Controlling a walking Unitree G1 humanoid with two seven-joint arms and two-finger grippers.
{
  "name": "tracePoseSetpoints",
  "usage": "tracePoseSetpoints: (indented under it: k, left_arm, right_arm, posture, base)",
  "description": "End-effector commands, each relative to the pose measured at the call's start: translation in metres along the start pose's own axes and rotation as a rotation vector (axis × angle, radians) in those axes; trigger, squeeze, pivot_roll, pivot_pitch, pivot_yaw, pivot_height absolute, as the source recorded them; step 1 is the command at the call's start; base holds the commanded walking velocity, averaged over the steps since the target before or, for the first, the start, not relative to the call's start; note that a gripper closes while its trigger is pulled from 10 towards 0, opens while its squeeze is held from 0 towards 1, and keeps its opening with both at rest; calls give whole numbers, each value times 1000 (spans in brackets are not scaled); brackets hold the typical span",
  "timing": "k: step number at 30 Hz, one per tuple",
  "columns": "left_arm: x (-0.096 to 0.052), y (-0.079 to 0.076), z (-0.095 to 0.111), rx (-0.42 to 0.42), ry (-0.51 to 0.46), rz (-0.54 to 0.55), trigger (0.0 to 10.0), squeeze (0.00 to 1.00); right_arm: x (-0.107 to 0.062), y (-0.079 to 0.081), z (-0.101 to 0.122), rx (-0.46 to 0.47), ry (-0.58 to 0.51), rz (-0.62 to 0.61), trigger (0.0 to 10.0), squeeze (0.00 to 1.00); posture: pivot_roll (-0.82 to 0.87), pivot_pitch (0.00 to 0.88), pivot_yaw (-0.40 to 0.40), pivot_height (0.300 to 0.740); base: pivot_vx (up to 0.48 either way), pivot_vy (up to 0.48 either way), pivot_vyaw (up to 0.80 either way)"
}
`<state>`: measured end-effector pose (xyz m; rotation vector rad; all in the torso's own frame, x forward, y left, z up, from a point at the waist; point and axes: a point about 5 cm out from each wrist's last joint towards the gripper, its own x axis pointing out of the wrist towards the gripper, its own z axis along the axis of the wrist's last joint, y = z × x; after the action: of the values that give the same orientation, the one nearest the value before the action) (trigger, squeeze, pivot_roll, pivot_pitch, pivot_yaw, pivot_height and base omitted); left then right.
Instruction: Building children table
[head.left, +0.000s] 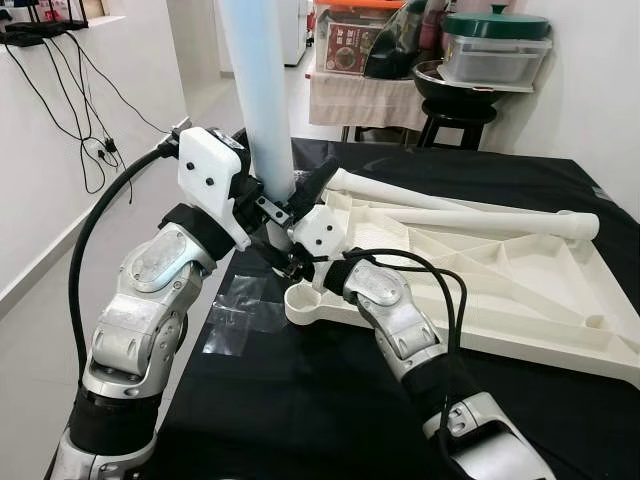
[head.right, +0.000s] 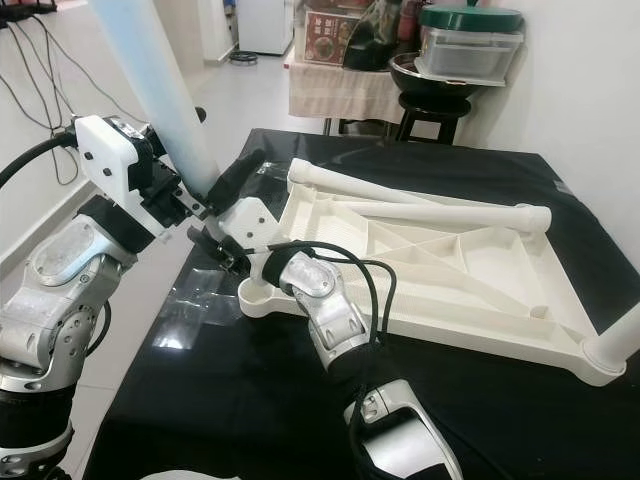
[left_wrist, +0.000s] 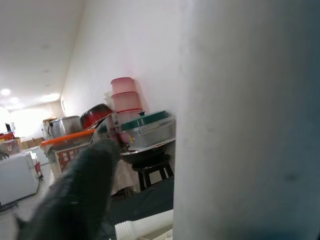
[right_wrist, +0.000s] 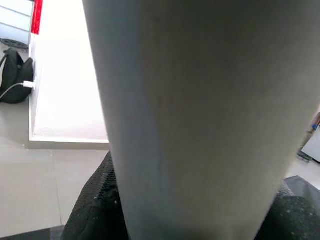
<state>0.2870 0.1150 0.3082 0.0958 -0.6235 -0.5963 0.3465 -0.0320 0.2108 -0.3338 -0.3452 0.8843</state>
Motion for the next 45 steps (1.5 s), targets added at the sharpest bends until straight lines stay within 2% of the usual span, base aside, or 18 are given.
tracePoseSetpoints:
  k: [1,19,20,22,24,25,27,28,29,30,32,33,34,36,37,41,42,45]
  left_arm:
    - [4,-1,5,-4,-33,-6,0,0]
    - [5,-7,5,-35,-39,-78,0,0]
    - [4,-9,4,-45,-36,-108,0,0]
    - [4,-9,4,-45,-36,-108,0,0]
    - [3,-12,5,-76,-24,-189,0,0]
    - [3,-12,5,-76,-24,-189,0,0]
    - [-3,-14,4,-135,7,-346,0,0]
    - [-3,-14,4,-135,7,-346,0,0]
    - [-8,-15,2,-185,33,-447,0,0]
    - [-8,-15,2,-185,33,-447,0,0]
    - [-17,-19,0,-255,72,-614,0,0]
    - [-17,-19,0,-255,72,-614,0,0]
    - [-22,-21,-1,-284,102,-709,0,0]
    - [-25,-23,-1,-302,120,-768,0,0]
    - [-28,-25,-1,-325,136,-838,0,0]
    - [-35,-28,-2,-341,158,-937,0,0]
    - [-39,-32,-3,-342,169,-1000,0,0]
    - [-43,-33,-3,-342,180,-1047,0,0]
  right_arm:
    - [0,4,-2,-14,12,16,10000,0]
    - [-4,-1,-12,14,69,-33,10000,0]
    - [-5,0,-11,62,60,0,10000,1000]
    - [-5,0,-11,62,60,0,10000,1000]
    - [-10,6,-6,107,11,110,10000,1000]
    - [-10,6,-6,107,11,110,10000,1000]
    - [-17,11,-2,109,-15,254,10000,1000]
    - [-17,11,-2,109,-15,254,10000,1000]
    - [-21,12,-2,98,-10,319,10000,1000]
    - [-21,12,-2,98,-10,319,10000,1000]
    - [-24,13,-4,82,13,394,10000,1000]
    - [-24,13,-4,82,13,394,10000,1000]
    - [-26,12,-5,77,23,420,10000,133]
    - [-26,11,-5,74,28,434,10000,133]
    - [-27,9,-4,85,26,439,10000,0]
    - [-28,8,-3,108,22,447,10000,0]
    - [-29,9,-3,132,21,469,10000,0]
    - [-31,11,-3,150,21,497,10000,0]
  posture:
    - [37,0,-30,740]
    - [40,0,-29,740]
    - [43,0,-28,740]
    - [43,0,-28,740]
    - [47,0,-29,740]
    - [47,0,-29,740]
    - [58,0,-34,740]
    - [58,0,-34,740]
    - [58,0,-34,740]
    - [58,0,-34,740]
    - [57,0,-31,740]
    - [57,0,-31,740]
    - [52,0,-28,740]
    - [52,0,-28,740]
    - [51,0,-26,740]
    - [47,0,-24,740]
    - [45,0,-25,740]
    - [44,0,-25,740]
  base:
    - [0,0,0]
    - [0,0,0]
    - [0,0,0]
    - [0,0,0]
    - [0,0,0]
    - [0,0,0]
    - [0,0,0]
    - [0,0,0]
    - [0,0,0]
    - [0,0,0]
    - [0,0,0]
    - [0,0,0]
    - [0,0,0]
    - [0,0,0]
    - [0,0,0]
    - [0,0,0]
    - [0,0,0]
    - [0,0,0]
